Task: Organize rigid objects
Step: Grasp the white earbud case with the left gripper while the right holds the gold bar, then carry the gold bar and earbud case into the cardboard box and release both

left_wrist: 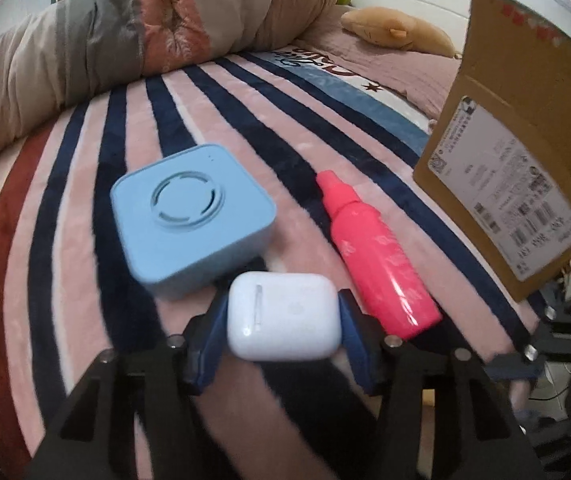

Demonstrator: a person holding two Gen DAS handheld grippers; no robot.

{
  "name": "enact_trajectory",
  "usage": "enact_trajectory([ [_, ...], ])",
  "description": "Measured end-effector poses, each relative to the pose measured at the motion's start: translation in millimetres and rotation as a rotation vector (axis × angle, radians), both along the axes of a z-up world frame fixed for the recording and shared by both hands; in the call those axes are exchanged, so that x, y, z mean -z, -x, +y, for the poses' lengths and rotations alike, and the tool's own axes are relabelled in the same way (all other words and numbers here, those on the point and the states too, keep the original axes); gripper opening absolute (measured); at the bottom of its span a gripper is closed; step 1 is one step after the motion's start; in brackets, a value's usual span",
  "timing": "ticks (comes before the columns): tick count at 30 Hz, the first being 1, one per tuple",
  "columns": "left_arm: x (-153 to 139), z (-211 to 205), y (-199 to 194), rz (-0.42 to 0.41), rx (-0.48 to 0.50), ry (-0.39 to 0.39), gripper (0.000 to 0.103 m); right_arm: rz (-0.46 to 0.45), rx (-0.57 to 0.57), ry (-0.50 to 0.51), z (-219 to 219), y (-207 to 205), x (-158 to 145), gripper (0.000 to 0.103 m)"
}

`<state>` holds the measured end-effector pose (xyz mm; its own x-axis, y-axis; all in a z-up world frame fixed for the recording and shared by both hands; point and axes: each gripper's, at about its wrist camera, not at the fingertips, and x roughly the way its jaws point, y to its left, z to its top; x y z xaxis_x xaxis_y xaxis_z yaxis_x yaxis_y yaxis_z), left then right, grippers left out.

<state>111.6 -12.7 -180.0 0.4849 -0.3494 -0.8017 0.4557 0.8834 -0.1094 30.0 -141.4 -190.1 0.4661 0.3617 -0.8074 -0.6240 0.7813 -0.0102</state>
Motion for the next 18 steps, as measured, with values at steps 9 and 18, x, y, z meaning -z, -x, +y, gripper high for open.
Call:
enact_trajectory([
  [9,-28.4,59.3,59.2,-0.009,-0.07,0.029,0.049,-0.098,-0.012,0.016,14.0,5.3,-18.9,0.013],
  [18,-47.8,42.0,84.1,-0.035,-0.023,0.091,0.049,-0.362,0.2,-0.112,-87.4,30.7,-185.8,0.013],
])
